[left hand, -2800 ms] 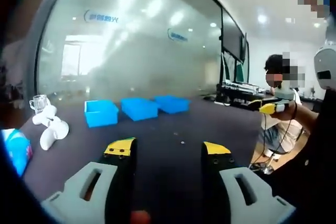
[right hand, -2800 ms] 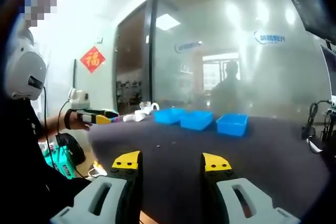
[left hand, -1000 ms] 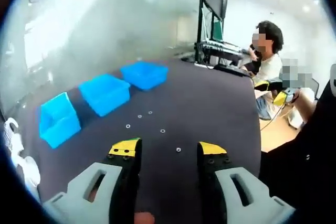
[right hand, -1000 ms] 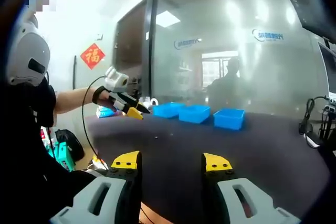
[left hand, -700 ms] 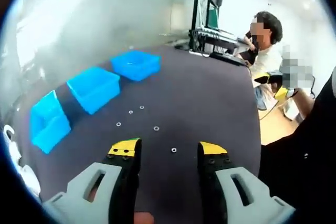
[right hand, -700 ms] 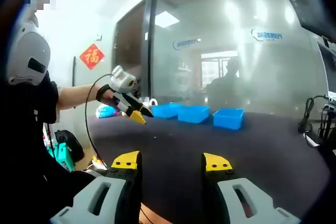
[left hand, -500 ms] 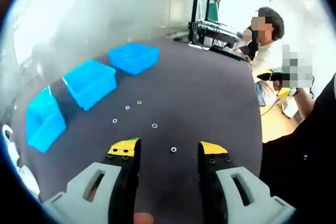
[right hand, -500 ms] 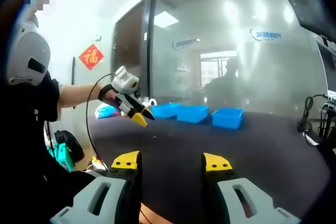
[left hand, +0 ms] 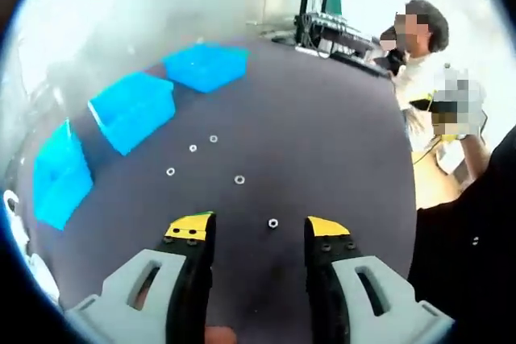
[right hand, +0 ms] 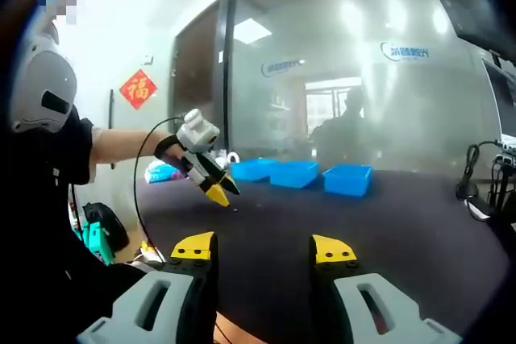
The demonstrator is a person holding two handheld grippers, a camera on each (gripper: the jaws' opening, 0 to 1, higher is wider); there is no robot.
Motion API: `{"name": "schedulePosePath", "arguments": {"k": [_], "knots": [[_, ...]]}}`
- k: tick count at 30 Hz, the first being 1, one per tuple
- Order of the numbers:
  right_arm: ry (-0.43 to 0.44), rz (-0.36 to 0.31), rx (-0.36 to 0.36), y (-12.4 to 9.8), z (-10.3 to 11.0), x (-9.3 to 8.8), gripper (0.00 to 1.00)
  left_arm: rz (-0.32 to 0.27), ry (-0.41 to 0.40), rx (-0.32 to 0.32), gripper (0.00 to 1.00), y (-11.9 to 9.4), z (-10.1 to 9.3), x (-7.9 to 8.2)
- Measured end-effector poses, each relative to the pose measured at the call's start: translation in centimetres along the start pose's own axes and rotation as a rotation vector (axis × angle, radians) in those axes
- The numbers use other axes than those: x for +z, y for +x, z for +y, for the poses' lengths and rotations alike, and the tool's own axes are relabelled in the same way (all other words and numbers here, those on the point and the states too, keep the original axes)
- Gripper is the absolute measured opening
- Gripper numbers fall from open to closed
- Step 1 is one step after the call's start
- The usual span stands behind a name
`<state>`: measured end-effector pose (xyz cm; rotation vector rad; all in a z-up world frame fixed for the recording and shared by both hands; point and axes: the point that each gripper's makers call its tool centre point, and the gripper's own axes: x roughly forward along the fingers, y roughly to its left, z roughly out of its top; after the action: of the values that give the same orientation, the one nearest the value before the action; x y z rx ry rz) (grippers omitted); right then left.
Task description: Sort the screws, nuts, and washers into the corresponding bins
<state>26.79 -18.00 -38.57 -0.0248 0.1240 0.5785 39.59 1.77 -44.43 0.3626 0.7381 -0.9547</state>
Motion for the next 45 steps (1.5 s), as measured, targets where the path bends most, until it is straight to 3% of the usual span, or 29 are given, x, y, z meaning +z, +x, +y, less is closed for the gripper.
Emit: {"name": "schedulePosePath", "arguments": {"k": [10,15,20,36,45], "knots": [[0.009,-0.004,-0.003,-0.2,-0.1,-0.2,0.41,0.019,-0.012,0.004,0.39,0.8,0.5,-0.3],[0.012,-0.005,-0.003,-0.3,-0.1,-0.3,0.41,0.028,0.002,0.045,0.27,1.0,1.2,-0.5],[0.011,-0.004,-0.001,-0.2,0.0,-0.4,0.41,0.012,-0.026,0.037,0.25,1.1,1.2,-0.5],[0.010,-0.010,0.001,-0.1,0.3,-0.2,0.41,0.007,-0.002,0.041,0.06,1.6,0.5,-0.8],[0.010,-0.011,0.005,0.0,0.4,-0.1,0.41,-0.023,-0.038,0.027,0.06,1.3,0.3,-0.9]]}}
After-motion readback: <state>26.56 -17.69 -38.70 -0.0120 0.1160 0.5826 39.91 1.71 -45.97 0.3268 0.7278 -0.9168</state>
